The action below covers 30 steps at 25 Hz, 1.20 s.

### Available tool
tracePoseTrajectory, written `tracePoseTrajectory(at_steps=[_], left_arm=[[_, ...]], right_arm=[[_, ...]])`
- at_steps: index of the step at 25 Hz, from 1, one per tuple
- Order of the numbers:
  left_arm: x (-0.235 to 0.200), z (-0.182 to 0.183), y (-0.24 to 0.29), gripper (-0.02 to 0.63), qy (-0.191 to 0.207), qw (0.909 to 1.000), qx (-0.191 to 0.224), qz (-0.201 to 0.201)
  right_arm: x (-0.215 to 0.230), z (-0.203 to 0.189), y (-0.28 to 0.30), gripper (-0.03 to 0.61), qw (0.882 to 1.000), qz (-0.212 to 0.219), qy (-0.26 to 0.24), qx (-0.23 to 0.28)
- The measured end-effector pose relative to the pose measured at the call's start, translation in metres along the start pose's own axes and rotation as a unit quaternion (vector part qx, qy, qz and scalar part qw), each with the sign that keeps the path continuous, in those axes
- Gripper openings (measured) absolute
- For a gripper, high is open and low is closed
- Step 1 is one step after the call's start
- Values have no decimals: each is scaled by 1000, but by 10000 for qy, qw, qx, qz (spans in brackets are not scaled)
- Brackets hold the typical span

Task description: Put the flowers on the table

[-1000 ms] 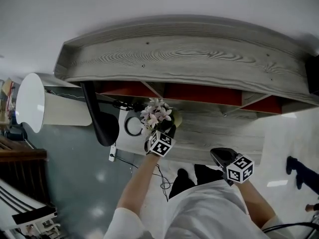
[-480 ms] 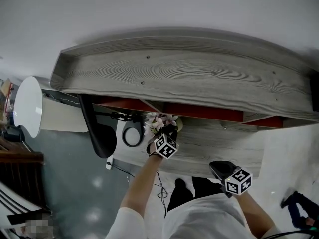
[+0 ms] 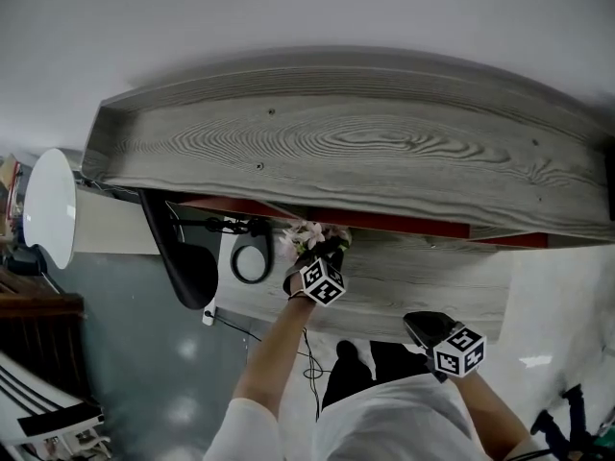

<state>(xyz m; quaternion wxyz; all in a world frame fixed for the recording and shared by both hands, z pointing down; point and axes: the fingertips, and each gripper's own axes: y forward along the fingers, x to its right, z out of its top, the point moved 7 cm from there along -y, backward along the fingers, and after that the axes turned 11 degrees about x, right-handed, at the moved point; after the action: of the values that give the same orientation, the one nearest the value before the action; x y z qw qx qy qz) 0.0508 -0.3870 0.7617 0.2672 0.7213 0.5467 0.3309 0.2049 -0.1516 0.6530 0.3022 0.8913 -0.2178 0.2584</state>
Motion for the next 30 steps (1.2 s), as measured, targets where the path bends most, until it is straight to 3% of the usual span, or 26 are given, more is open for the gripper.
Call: tracePoseTrajectory(at_steps=[17, 30], left_arm=[[4, 5, -1, 58, -49, 9999, 60, 150], [13, 26, -62, 39, -355, 9965, 473, 592]], right_arm=[[7, 8, 4, 20, 9999, 97, 6, 58], [-19, 11, -4, 20, 9992, 248, -192, 242]])
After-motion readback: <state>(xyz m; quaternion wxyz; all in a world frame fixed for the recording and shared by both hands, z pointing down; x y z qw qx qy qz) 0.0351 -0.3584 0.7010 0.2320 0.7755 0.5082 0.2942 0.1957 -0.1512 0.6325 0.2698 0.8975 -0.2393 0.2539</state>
